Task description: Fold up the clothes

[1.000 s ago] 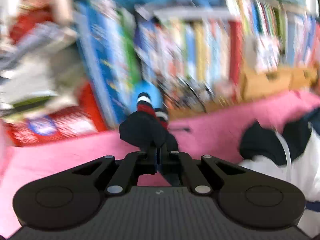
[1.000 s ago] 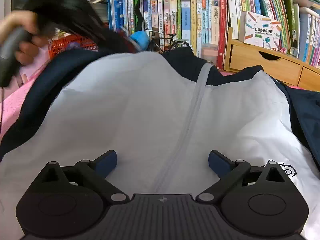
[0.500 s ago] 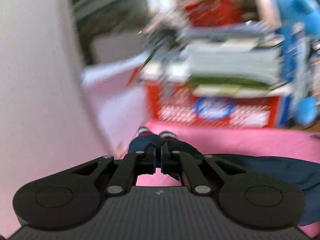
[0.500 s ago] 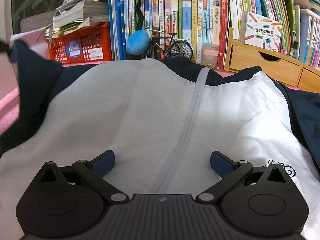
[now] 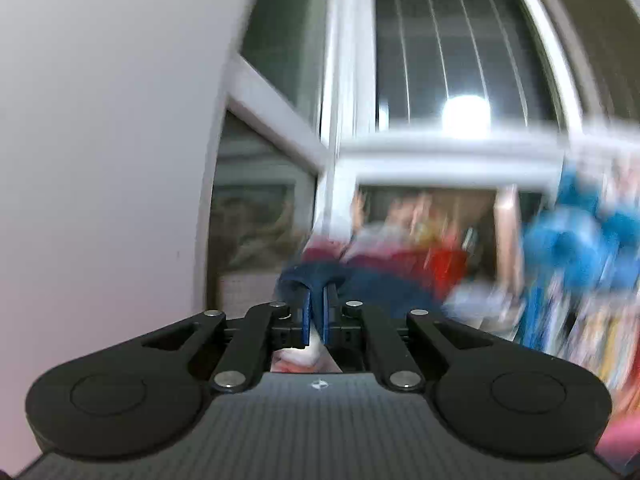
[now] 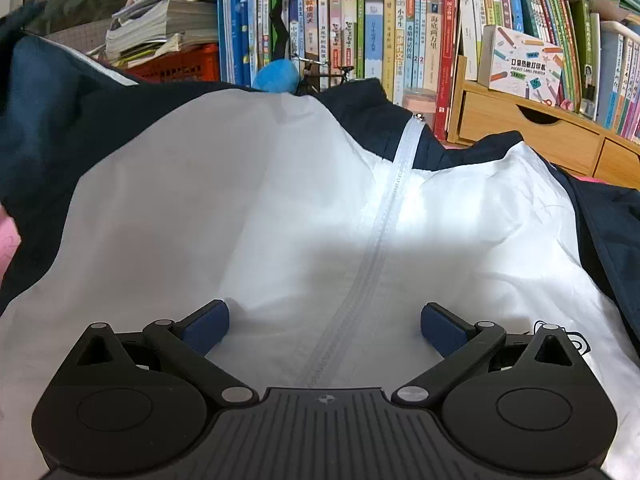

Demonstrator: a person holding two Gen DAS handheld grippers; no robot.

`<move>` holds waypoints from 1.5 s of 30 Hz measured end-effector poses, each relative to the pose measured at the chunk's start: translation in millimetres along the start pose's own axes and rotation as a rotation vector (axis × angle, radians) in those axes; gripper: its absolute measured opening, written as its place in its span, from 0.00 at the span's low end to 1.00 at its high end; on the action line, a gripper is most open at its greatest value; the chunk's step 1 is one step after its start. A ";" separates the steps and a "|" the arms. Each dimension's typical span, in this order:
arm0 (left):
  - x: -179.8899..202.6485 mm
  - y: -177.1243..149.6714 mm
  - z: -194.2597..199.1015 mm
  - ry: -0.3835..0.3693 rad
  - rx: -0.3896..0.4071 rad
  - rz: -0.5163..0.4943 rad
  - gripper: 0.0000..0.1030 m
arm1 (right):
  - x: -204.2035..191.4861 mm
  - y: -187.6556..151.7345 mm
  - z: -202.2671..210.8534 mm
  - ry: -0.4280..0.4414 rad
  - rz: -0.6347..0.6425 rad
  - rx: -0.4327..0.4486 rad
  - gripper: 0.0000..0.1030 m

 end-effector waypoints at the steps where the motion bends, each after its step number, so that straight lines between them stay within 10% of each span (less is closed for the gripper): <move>1: -1.2 -11.0 -9.0 0.034 -0.082 -0.032 0.07 | 0.0 -0.1 0.0 0.000 0.000 0.000 1.00; 6: -32.0 -86.2 -58.3 0.180 -0.562 -0.007 0.12 | 0.3 -1.1 0.0 0.000 0.001 0.002 1.00; 9: -36.2 -118.8 -60.5 0.251 -0.638 -0.081 0.21 | 1.6 -0.9 -0.4 0.001 0.002 0.002 1.00; 17: -7.1 -104.6 -25.2 0.188 -0.532 -0.078 0.85 | 3.1 -0.1 -0.8 0.006 0.007 0.004 1.00; 24: 91.5 -157.7 -60.0 0.271 -0.511 -0.573 0.87 | 3.4 -1.2 -1.0 0.007 0.009 0.005 1.00; 33: -36.3 -135.5 -23.2 0.638 -0.564 -0.589 0.87 | 3.7 -1.4 -1.5 0.008 0.008 0.005 1.00; 39: 8.3 -116.0 21.1 0.290 -0.412 -0.573 0.87 | 3.8 -1.4 -1.7 0.007 0.009 0.005 1.00; 45: 64.7 -123.8 -30.5 0.068 -0.533 -0.475 0.88 | 4.0 -1.6 -1.6 0.008 0.010 0.005 1.00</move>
Point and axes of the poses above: each gripper's, at about its wrist camera, not at the fingertips, and z roughly against the way its jaws point, x to its right, y to its top, the point moved 1 cm from there along -z, roughly the way its jaws point, and after that the axes turned 6 degrees about z, right-handed, at the moved point
